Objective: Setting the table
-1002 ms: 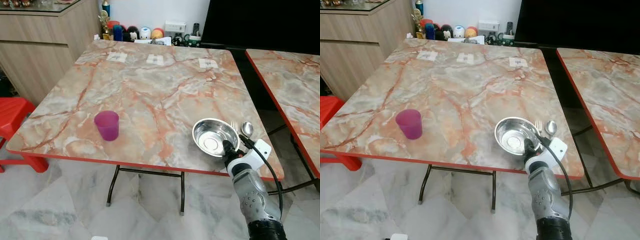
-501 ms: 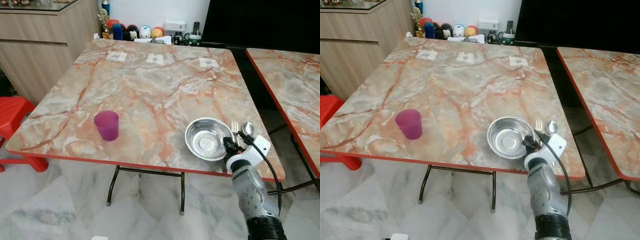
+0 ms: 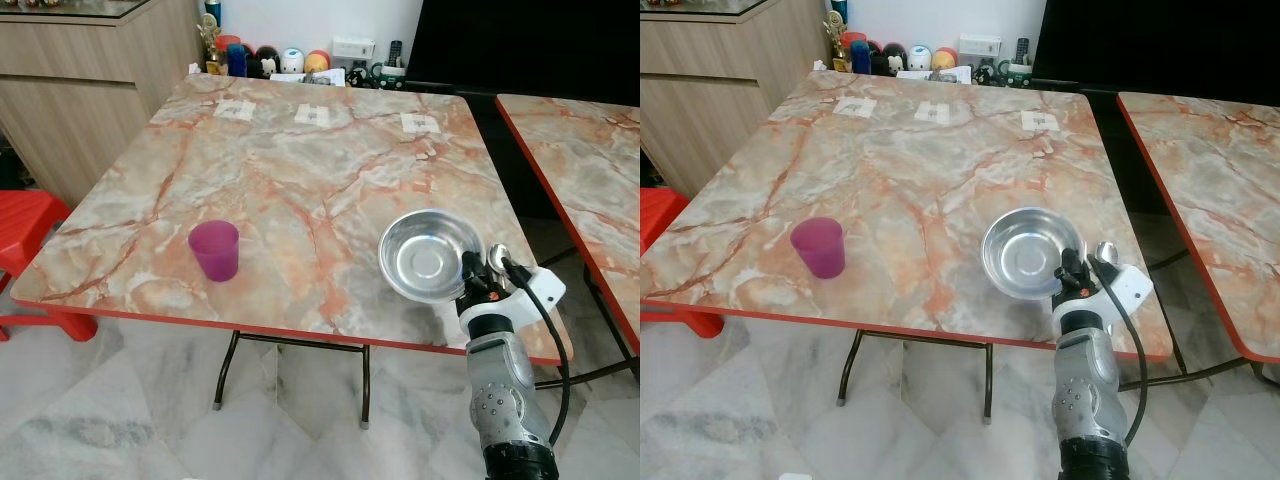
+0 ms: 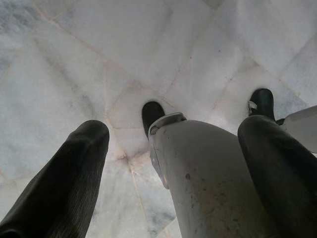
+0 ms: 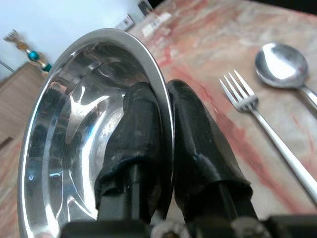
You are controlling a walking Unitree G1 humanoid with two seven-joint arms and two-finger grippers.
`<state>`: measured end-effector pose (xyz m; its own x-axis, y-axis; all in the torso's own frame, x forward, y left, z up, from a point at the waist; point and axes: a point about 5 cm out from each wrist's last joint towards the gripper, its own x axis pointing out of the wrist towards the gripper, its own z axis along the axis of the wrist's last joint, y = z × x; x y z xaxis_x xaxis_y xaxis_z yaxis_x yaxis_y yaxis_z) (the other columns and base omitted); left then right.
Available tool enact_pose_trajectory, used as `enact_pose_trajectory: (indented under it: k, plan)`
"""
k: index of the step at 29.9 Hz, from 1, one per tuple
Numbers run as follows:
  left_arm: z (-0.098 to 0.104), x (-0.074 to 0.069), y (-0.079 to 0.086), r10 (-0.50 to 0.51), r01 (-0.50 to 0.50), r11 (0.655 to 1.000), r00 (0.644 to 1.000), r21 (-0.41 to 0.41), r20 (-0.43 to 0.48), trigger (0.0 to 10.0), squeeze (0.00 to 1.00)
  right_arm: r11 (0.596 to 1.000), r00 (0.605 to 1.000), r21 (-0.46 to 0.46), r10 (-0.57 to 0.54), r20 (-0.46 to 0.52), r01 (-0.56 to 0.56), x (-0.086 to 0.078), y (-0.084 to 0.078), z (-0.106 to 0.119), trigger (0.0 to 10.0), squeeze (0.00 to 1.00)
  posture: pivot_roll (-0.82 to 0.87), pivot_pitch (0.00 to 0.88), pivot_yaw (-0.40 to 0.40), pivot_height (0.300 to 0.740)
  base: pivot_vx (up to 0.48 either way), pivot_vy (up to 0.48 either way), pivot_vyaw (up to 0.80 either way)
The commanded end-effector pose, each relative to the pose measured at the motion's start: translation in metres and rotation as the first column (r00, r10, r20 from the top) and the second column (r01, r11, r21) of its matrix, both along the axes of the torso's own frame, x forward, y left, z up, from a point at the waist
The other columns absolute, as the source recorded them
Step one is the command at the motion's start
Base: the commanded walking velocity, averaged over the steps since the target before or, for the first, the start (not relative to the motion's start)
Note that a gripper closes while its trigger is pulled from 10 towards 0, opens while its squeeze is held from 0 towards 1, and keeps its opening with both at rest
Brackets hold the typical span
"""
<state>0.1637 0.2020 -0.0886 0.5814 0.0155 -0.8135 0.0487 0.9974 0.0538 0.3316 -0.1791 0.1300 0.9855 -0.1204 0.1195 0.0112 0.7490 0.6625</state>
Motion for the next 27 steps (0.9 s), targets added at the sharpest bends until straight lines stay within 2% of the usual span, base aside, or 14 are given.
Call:
enact_pose_trajectory:
  k: [1,9,27]
  plan:
    - [-0.0043,-0.0094,0.0002,0.005,-0.005,1.0,0.999,0.003,-0.039,10.0,0.0,1.0,0.999,0.0,-0.025,0.037,0.025,-0.0028,-0.0051,0.0042,10.0,0.0,0.03,0.128,-0.057,0.74,0.0,0.0,0.0]
    - [-0.0042,-0.0096,0.0015,-0.017,0.018,1.0,0.999,0.015,-0.043,10.0,0.0,1.0,0.999,-0.014,-0.027,0.034,0.027,-0.0018,-0.004,0.0025,10.0,0.0,0.03,0.127,-0.059,0.74,0.0,0.0,0.0]
    - [-0.0062,-0.0142,0.0011,-0.014,0.015,1.0,0.998,0.018,-0.058,10.0,0.0,0.999,0.999,-0.026,-0.021,0.048,0.022,-0.0007,-0.0027,0.0035,10.0,0.0,0.03,0.129,-0.061,0.74,0.0,-0.478,0.0]
